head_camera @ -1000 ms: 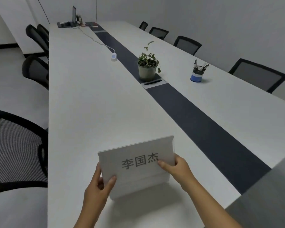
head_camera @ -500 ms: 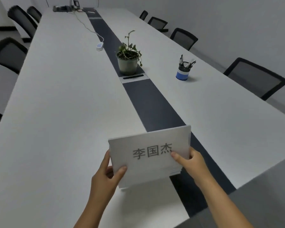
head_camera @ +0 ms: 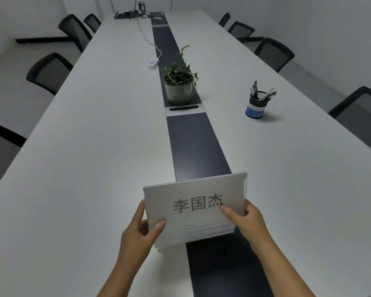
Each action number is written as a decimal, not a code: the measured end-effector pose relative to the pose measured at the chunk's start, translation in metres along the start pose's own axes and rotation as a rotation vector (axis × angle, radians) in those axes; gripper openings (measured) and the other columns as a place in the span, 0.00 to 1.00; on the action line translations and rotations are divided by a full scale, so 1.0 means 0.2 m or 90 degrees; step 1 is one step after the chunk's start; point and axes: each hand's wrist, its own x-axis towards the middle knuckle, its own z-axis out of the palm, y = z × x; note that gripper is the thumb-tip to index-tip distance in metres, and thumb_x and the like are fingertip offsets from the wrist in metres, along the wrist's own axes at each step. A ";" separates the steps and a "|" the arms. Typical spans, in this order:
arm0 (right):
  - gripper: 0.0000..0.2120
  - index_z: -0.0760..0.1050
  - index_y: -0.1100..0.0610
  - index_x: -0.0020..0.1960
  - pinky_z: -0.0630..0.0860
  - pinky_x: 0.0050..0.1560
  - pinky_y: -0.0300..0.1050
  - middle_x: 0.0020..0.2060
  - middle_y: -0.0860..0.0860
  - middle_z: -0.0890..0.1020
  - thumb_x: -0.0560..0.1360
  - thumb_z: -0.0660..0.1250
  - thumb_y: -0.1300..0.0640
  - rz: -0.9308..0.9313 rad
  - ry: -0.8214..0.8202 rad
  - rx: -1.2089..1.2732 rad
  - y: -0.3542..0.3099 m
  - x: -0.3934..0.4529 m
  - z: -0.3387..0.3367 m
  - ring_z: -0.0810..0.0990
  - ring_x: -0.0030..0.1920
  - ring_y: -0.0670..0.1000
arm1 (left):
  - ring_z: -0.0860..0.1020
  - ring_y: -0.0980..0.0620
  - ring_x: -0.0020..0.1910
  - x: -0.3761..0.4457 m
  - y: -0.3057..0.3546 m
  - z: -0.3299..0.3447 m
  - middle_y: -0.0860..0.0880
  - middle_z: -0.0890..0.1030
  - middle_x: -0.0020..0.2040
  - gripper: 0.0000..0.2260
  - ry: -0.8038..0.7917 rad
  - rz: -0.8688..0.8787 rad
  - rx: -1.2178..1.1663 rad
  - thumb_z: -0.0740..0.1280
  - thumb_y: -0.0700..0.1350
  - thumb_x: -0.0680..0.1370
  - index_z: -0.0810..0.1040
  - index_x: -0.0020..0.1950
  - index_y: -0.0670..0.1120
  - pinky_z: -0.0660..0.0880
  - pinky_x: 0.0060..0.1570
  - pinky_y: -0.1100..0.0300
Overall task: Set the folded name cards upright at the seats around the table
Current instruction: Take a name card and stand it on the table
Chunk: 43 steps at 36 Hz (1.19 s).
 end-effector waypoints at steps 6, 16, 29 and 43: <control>0.19 0.69 0.54 0.56 0.74 0.50 0.43 0.48 0.50 0.77 0.68 0.70 0.56 0.005 -0.009 -0.013 -0.06 0.11 0.04 0.76 0.51 0.51 | 0.78 0.49 0.50 0.12 0.03 0.00 0.45 0.81 0.51 0.27 -0.017 0.026 -0.004 0.65 0.46 0.74 0.59 0.70 0.58 0.72 0.45 0.62; 0.17 0.70 0.54 0.56 0.75 0.48 0.42 0.47 0.51 0.77 0.69 0.70 0.57 -0.006 0.001 -0.023 -0.13 0.31 0.10 0.75 0.50 0.52 | 0.77 0.59 0.46 0.36 0.08 -0.03 0.49 0.80 0.47 0.26 -0.043 0.059 -0.026 0.65 0.46 0.74 0.55 0.63 0.67 0.71 0.39 0.69; 0.18 0.70 0.58 0.57 0.74 0.48 0.43 0.48 0.53 0.78 0.69 0.69 0.58 -0.032 0.034 -0.034 -0.27 0.76 -0.12 0.76 0.49 0.53 | 0.78 0.55 0.48 0.80 0.29 0.25 0.49 0.80 0.51 0.28 -0.075 0.086 -0.025 0.66 0.48 0.74 0.56 0.68 0.62 0.75 0.44 0.64; 0.21 0.71 0.60 0.60 0.73 0.50 0.46 0.49 0.54 0.78 0.69 0.69 0.54 -0.032 0.114 -0.103 -0.23 1.02 -0.63 0.76 0.50 0.54 | 0.79 0.52 0.51 1.01 0.56 0.76 0.47 0.80 0.52 0.27 -0.158 0.068 -0.016 0.65 0.47 0.74 0.58 0.69 0.61 0.75 0.49 0.61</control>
